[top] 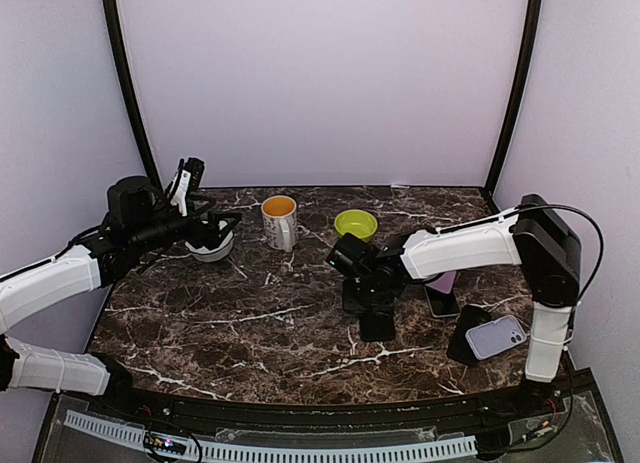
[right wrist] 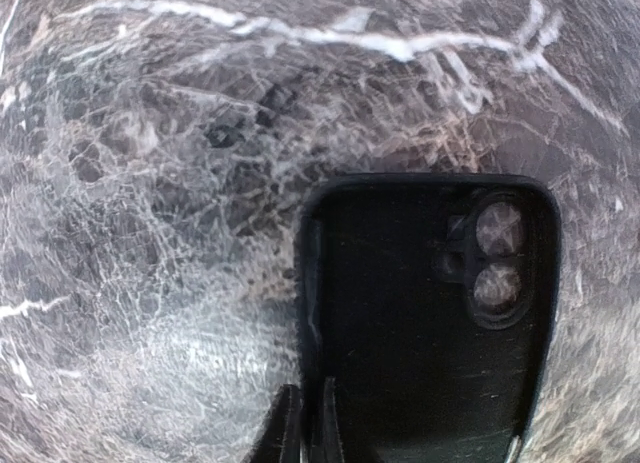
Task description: Put the phone into the phone case
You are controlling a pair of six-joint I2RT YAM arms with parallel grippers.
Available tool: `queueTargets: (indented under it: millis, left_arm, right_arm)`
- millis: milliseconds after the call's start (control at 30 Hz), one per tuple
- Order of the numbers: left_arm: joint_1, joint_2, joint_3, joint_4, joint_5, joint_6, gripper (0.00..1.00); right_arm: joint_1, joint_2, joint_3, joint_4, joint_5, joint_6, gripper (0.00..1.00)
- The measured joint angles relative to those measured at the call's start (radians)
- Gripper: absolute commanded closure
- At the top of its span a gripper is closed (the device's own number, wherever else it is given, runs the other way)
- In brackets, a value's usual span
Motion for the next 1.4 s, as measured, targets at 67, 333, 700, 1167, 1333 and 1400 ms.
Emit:
queueTargets:
  millis: [67, 333, 700, 1167, 1333, 1400]
  left_arm:
    - [-0.001, 0.0, 0.0, 0.0, 0.0, 0.007, 0.08]
    - [-0.005, 0.0, -0.002, 0.0, 0.0, 0.023, 0.08]
    - [-0.013, 0.014, -0.004, 0.0, 0.006, 0.031, 0.08]
    - [-0.018, 0.035, -0.005, 0.0, 0.012, 0.044, 0.08]
    - [-0.018, 0.048, -0.005, 0.0, 0.015, 0.044, 0.09]
    - [-0.018, 0.05, -0.005, 0.0, 0.017, 0.044, 0.09]
  right_arm:
    - [-0.005, 0.003, 0.0, 0.012, -0.009, -0.01, 0.56]
    - [-0.031, -0.018, 0.026, 0.001, -0.021, -0.106, 0.02]
    - [-0.37, -0.258, -0.028, -0.092, 0.16, -0.219, 0.03]
    - [-0.111, -0.14, -0.088, -0.227, 0.511, -0.46, 0.33]
    - [-0.109, -0.016, -0.088, -0.275, 0.597, -0.47, 0.41]
    - [-0.107, 0.023, -0.088, -0.287, 0.629, -0.471, 0.44]
